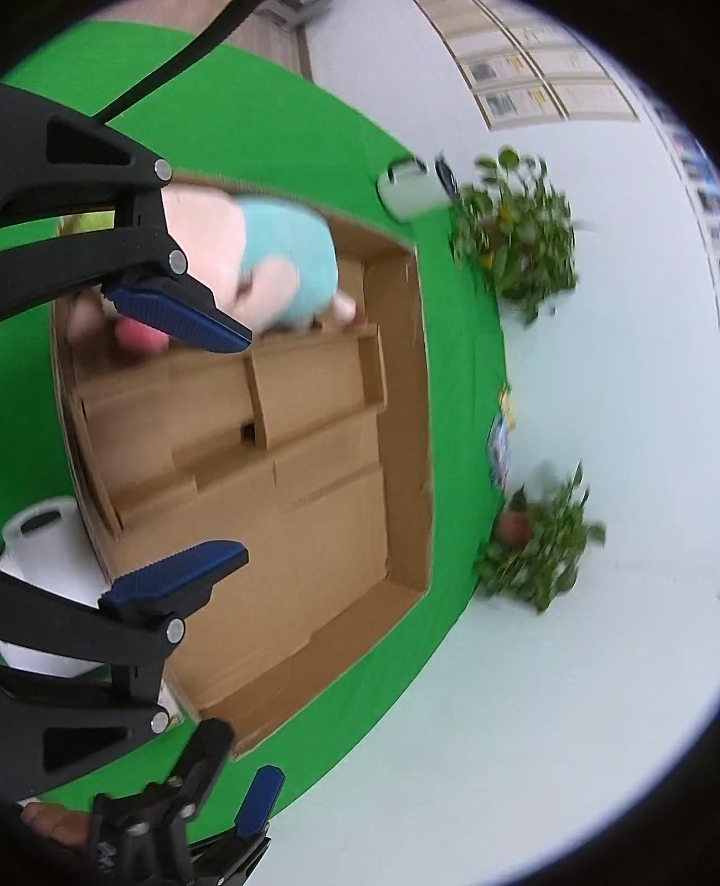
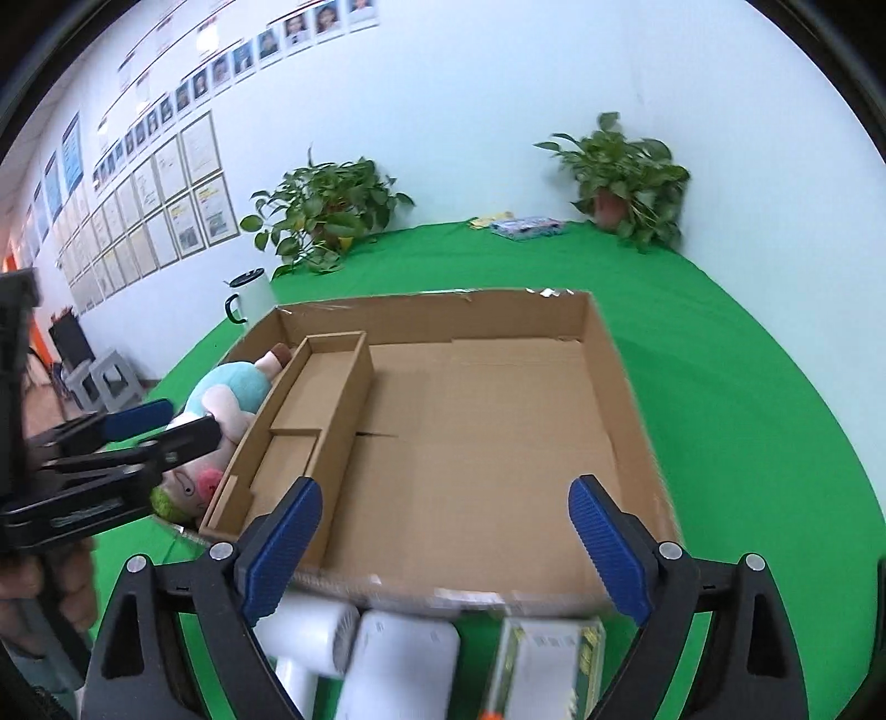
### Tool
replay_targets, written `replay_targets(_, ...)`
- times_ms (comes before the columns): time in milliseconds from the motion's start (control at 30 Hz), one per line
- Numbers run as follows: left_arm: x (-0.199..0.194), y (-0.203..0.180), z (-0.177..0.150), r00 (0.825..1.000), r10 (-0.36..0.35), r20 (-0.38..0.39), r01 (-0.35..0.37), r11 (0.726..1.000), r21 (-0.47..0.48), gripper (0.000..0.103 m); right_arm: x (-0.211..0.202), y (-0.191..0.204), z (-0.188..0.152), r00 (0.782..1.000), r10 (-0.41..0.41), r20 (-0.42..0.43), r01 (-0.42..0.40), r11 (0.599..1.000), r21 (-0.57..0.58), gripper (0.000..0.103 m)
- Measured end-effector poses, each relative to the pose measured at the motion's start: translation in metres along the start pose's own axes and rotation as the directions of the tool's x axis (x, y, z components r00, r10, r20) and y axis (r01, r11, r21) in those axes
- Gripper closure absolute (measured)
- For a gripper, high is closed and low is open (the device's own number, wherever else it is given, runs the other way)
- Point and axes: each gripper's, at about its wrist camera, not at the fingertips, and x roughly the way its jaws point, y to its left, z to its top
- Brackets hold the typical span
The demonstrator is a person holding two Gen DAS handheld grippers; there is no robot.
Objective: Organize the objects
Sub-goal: 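Open the right gripper and withdraw it from the divider box, then move the right gripper down to the white hair dryer handle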
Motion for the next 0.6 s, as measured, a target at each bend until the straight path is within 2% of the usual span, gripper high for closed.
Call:
replay_targets(67, 0.01, -0.007, 0.0, 1.0, -0.007, -0.029, 0.007, 1.0, 0.003, 0.033, -0.012, -0.009, -0.01, 1.0, -0.008, -0.011, 0.008, 1.0, 0.008, 0.012)
replay_targets(167, 0.04, -0.019, -0.004, 0.993, -0.014, -0.115, 0.017, 1.0, 0.026, 0.033, -0.022, -0.014, -0.027, 1.0, 0.0, -0.026, 0.001, 1.0, 0.028, 0.012)
replay_targets(233, 0.053, -0.02, -0.008, 0.988, 0.022, -0.153, -0.014, 0.998, 0.054, 0.034, -0.024, -0.015, -0.037, 0.999, 0.006, -0.035, -0.004, 0.999, 0.046, 0.012)
replay_targets(300, 0.07, -0.017, -0.013, 0.974, 0.084, -0.212, -0.069, 0.995, 0.075, 0.038, -0.024, -0.014, -0.045, 0.999, 0.011, -0.04, -0.008, 0.998, 0.063, 0.012)
replay_targets(333, 0.075, -0.014, -0.015, 0.968, 0.092, -0.233, -0.078, 0.995, 0.067, 0.038, -0.023, -0.013, -0.048, 0.999, 0.011, -0.043, -0.008, 0.997, 0.071, 0.012)
replay_targets(467, 0.079, 0.0, -0.022, 0.966, 0.056, -0.254, -0.052, 0.998, 0.021, 0.04, -0.018, -0.008, -0.057, 0.998, 0.013, -0.056, -0.008, 0.996, 0.087, 0.012)
replay_targets(600, 0.077, 0.003, -0.024, 0.965, 0.071, -0.252, -0.066, 0.997, 0.027, 0.04, -0.016, -0.003, -0.06, 0.998, 0.016, -0.064, -0.01, 0.996, 0.089, 0.012)
